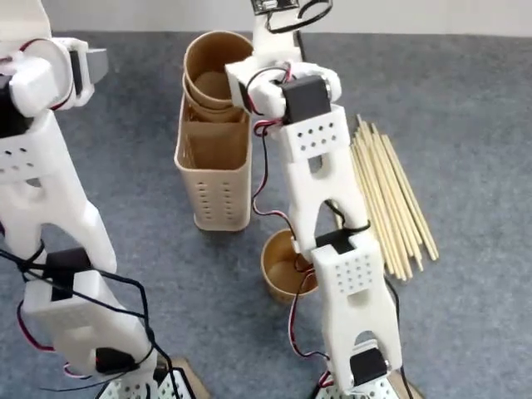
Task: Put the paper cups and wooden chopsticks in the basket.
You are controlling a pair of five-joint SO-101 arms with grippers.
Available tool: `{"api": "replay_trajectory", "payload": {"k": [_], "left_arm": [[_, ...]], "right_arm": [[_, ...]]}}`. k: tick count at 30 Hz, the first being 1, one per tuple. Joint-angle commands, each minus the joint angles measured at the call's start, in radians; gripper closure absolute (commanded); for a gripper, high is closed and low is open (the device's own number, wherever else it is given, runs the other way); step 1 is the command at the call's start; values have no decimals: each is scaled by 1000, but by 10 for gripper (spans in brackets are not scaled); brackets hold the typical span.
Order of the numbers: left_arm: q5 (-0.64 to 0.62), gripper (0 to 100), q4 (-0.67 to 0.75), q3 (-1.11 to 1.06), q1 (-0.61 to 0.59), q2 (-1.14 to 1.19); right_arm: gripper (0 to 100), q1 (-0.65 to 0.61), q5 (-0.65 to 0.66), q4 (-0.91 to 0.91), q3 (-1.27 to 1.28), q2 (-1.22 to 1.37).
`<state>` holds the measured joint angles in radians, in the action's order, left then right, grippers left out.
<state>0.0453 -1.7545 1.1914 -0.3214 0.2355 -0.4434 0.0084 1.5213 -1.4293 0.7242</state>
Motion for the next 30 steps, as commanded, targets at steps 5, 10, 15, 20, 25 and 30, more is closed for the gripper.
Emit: {"api": "replay_trajectory", "payload": {"k": [5, 10, 15, 20, 25, 30], "left_arm": [[-11, 734, -6, -4, 38, -39], [-11, 734, 14, 13, 133, -48], [-11, 734, 29, 41, 217, -36], [-15, 734, 49, -73, 217, -39], [-74, 734, -20, -176, 82, -47], [-17, 734, -15, -259, -50, -25]], "right_arm": [[535, -7, 95, 200, -286, -257], [535, 44, 94, 242, -335, -512], [535, 163, 91, 245, -90, -598], [535, 248, 91, 242, 595, -607], [535, 246, 91, 119, 1118, -608], [535, 248, 83, 99, 1253, -610]]}}
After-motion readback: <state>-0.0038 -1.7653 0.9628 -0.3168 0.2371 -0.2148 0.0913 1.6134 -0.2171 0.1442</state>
